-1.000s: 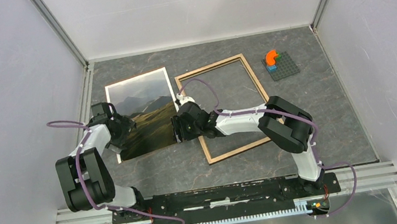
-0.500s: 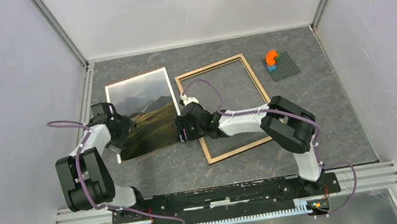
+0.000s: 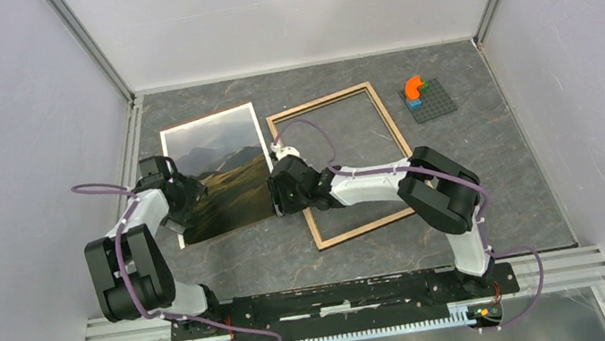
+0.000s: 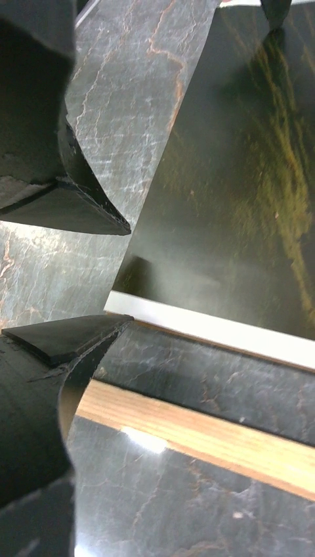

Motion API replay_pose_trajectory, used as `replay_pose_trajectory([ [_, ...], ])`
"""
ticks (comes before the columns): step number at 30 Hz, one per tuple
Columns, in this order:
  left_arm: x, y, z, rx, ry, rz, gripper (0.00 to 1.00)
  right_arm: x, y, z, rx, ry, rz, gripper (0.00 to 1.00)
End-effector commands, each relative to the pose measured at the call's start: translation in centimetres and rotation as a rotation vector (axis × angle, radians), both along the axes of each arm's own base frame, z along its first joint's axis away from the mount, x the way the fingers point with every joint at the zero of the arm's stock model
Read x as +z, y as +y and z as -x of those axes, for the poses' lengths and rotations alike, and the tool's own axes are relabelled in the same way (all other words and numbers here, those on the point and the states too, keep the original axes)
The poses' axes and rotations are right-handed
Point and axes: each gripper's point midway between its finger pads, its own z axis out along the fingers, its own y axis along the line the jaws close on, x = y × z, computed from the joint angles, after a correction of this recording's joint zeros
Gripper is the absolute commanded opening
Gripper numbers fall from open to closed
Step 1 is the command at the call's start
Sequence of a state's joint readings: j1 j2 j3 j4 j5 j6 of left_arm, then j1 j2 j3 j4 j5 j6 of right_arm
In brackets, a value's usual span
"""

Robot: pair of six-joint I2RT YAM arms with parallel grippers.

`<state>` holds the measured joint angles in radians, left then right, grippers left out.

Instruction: Put the photo into the frame

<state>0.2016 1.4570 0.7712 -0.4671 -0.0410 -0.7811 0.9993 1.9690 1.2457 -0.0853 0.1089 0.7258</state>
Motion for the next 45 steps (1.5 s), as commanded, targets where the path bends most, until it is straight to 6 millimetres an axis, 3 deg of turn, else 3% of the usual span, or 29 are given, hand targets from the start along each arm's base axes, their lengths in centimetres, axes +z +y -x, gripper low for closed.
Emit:
replay_pose_trajectory([
  [1, -2.9, -0.6, 2.3, 0.03, 0.106, 0.04, 1.0, 1.7, 1.4, -0.8, 0.016, -0.066, 0.017, 0.53],
  [6, -3.1, -0.7, 2.4, 0.028, 0.11, 0.045, 1.0, 1.4, 1.9, -0.5, 0.018, -0.049, -0.013, 0.57],
  [10, -3.0, -0.7, 2.5, 0.027, 0.111, 0.041, 1.0, 1.2, 0.6, -0.8, -0.018, -0.049, -0.005, 0.63],
  [19, -3.0, -0.7, 2.4, 0.025, 0.11, 0.043, 1.0, 0.3, 1.1, -0.1, 0.007, -0.009, -0.035, 0.59],
  [33, -3.0, -0.8, 2.3, 0.023, 0.109, 0.048, 1.0, 1.0, 2.3, 0.2, 0.018, -0.001, -0.122, 0.56],
  [45, -3.1, -0.9, 2.4, 0.022, 0.112, 0.052, 1.0, 1.4, 1.0, 0.7, -0.074, 0.052, -0.323, 0.59],
])
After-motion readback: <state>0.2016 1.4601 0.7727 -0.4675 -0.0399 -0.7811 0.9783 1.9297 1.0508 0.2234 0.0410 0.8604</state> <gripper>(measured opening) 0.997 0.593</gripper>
